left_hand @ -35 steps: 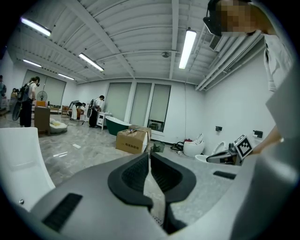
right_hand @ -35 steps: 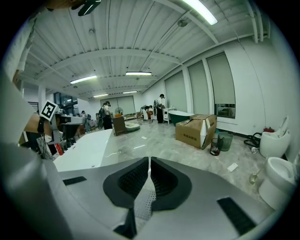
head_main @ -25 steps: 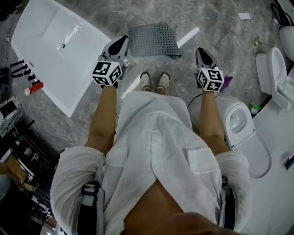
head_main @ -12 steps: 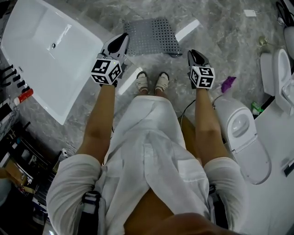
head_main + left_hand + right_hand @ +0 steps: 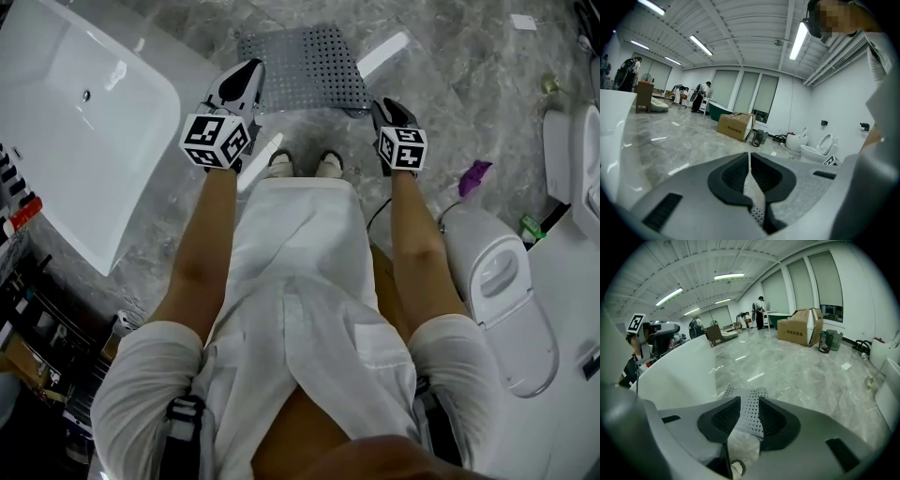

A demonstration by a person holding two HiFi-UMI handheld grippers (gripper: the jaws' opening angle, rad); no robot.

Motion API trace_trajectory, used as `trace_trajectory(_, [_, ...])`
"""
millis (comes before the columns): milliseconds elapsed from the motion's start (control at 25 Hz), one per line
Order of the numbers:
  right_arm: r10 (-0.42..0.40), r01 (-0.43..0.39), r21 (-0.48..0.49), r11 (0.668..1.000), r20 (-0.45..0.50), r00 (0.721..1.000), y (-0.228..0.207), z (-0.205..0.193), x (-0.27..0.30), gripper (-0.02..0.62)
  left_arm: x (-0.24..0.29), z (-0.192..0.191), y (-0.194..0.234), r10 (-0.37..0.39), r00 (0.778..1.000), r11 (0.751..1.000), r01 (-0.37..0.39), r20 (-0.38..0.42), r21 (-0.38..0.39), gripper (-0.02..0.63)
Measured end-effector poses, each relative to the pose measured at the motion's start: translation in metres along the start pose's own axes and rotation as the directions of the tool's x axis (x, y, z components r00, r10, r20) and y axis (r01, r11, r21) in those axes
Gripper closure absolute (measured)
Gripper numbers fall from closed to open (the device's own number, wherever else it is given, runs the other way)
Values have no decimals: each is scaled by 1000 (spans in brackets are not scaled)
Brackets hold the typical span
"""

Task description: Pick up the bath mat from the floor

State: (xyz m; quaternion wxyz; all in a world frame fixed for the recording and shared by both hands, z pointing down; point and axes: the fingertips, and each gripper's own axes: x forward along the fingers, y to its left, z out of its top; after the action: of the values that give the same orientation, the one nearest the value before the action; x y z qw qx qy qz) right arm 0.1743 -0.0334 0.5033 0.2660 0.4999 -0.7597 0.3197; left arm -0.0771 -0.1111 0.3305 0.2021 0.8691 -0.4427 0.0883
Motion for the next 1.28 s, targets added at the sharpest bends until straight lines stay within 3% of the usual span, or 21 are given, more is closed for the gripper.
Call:
trace_trajectory(480, [25,-28,-32,999,-88,996,-45,-86,132,350,104,-75,36,-7,999,999,5,37,51,583])
trace_trajectory(800, [46,-48,-30,998,-88,995,-77,-130,226,310,167,-128,60,-10,991,999,3,135,54,583])
trace_trajectory(1120, [63,-74,-63,995,-154,986,-93,-171,297,308,187,-171,76,-11,976,997,-5,218,71,584])
trace_trajectory(1280, [67,-79,-63,995,-174,983,-99,-184,320,301,185,-173,81,-29,971,996,9,236,84,583])
